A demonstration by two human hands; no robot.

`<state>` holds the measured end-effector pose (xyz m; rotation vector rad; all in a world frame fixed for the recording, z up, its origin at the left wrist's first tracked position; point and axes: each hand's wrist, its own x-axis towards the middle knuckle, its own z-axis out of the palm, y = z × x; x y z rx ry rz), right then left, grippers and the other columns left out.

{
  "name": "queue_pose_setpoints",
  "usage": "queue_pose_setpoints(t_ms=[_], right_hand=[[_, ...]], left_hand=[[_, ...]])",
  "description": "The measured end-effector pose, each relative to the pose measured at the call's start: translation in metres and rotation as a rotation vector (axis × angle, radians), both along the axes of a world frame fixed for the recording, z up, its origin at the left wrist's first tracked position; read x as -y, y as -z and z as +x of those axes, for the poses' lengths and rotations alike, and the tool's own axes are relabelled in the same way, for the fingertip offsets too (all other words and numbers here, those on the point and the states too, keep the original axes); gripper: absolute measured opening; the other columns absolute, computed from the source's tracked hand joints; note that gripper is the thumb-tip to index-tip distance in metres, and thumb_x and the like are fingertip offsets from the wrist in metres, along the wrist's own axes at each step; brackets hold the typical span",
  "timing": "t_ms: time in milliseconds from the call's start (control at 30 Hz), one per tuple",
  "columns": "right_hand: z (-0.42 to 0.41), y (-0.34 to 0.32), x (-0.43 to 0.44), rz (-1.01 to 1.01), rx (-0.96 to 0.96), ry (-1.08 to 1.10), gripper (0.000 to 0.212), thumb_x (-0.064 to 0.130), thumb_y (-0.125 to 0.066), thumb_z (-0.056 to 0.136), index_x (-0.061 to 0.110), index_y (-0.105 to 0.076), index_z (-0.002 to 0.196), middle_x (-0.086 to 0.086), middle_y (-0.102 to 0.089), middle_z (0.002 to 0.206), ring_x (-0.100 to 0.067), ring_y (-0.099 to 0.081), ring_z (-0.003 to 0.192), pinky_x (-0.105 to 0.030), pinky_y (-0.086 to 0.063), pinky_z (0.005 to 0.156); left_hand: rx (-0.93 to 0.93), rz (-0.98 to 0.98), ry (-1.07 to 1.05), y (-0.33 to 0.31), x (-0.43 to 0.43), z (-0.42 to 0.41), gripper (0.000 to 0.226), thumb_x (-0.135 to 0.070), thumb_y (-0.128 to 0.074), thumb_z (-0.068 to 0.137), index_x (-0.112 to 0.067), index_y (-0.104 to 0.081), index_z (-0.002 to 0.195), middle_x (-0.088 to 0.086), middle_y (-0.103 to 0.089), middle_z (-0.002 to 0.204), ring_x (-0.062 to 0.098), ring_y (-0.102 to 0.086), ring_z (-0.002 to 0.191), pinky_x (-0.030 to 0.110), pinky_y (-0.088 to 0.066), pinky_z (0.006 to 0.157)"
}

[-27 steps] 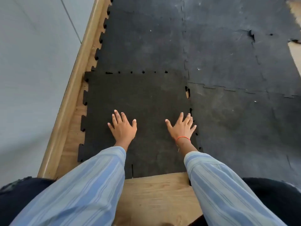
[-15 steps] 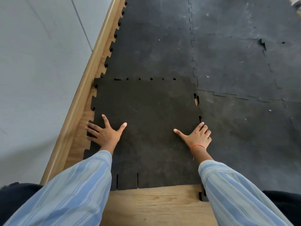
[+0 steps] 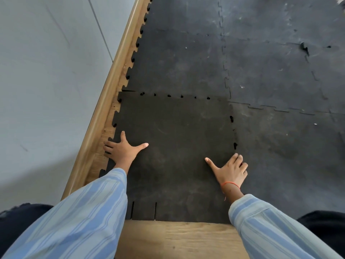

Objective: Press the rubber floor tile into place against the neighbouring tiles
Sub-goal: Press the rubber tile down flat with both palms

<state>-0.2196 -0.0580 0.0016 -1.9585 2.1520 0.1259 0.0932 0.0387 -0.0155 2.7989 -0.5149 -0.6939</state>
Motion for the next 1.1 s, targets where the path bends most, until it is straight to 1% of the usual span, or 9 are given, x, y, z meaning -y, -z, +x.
queue_pose_setpoints(t_ms=[167, 267, 367, 633, 767, 833, 1100], right_hand=[[0.005, -0.003, -0.012, 0.002, 0.020, 0.043, 0.121, 0.085, -0.052, 0.063, -0.002, -0.027, 0.142, -0.015, -0.035, 0.145, -0.040, -0.038, 0.119, -0.047, -0.037, 0.100], [0.014, -0.006, -0.007, 0.020, 0.079, 0.131, 0.123, 0.085, -0.058, 0.057, -0.002, -0.032, 0.140, -0.016, -0.038, 0.141, -0.044, -0.037, 0.119, -0.050, -0.035, 0.102], [0.016, -0.005, -0.006, 0.033, 0.091, 0.156, 0.124, 0.085, -0.059, 0.056, 0.000, -0.032, 0.141, -0.014, -0.036, 0.143, -0.044, -0.036, 0.119, -0.050, -0.033, 0.104], [0.011, -0.008, -0.013, 0.039, 0.079, 0.101, 0.117, 0.083, -0.055, 0.064, 0.003, -0.026, 0.145, -0.012, -0.031, 0.148, -0.043, -0.034, 0.123, -0.048, -0.034, 0.103], [0.004, -0.008, -0.016, 0.039, 0.028, 0.054, 0.115, 0.085, -0.049, 0.065, 0.007, -0.025, 0.147, -0.008, -0.031, 0.150, -0.040, -0.035, 0.124, -0.047, -0.035, 0.101], [0.002, -0.007, -0.013, 0.044, 0.038, 0.040, 0.115, 0.085, -0.051, 0.064, 0.009, -0.027, 0.146, -0.007, -0.032, 0.148, -0.040, -0.035, 0.123, -0.047, -0.036, 0.101], [-0.013, 0.005, 0.000, 0.019, 0.083, -0.025, 0.114, 0.083, -0.060, 0.059, 0.009, -0.036, 0.143, -0.006, -0.039, 0.141, -0.037, -0.036, 0.119, -0.046, -0.039, 0.098]], left_hand=[[0.005, -0.045, -0.014, 0.003, 0.003, 0.011, 0.114, -0.076, -0.072, 0.054, -0.033, -0.021, 0.146, 0.030, -0.009, 0.154, 0.053, -0.007, 0.140, 0.065, -0.022, 0.109], [0.016, -0.061, -0.007, 0.007, 0.004, 0.014, 0.114, -0.075, -0.072, 0.053, -0.033, -0.022, 0.146, 0.029, -0.011, 0.153, 0.052, -0.009, 0.140, 0.065, -0.024, 0.109], [0.026, -0.061, 0.002, 0.008, 0.006, 0.016, 0.114, -0.075, -0.072, 0.054, -0.033, -0.022, 0.146, 0.028, -0.011, 0.153, 0.052, -0.010, 0.140, 0.065, -0.023, 0.109], [0.009, -0.009, 0.028, 0.008, 0.010, 0.019, 0.118, -0.076, -0.069, 0.056, -0.033, -0.012, 0.149, 0.030, -0.001, 0.155, 0.052, -0.002, 0.141, 0.064, -0.016, 0.111], [0.017, -0.003, 0.038, 0.008, 0.006, 0.017, 0.116, -0.077, -0.067, 0.057, -0.034, -0.011, 0.150, 0.030, -0.002, 0.155, 0.053, -0.004, 0.141, 0.063, -0.018, 0.111], [0.022, 0.000, 0.044, 0.007, 0.002, 0.016, 0.116, -0.078, -0.066, 0.057, -0.035, -0.011, 0.149, 0.031, -0.004, 0.154, 0.053, -0.006, 0.140, 0.062, -0.021, 0.111], [0.001, 0.045, 0.075, 0.003, 0.001, 0.016, 0.115, -0.079, -0.063, 0.059, -0.036, -0.008, 0.150, 0.030, -0.004, 0.154, 0.053, -0.007, 0.140, 0.061, -0.021, 0.111]])
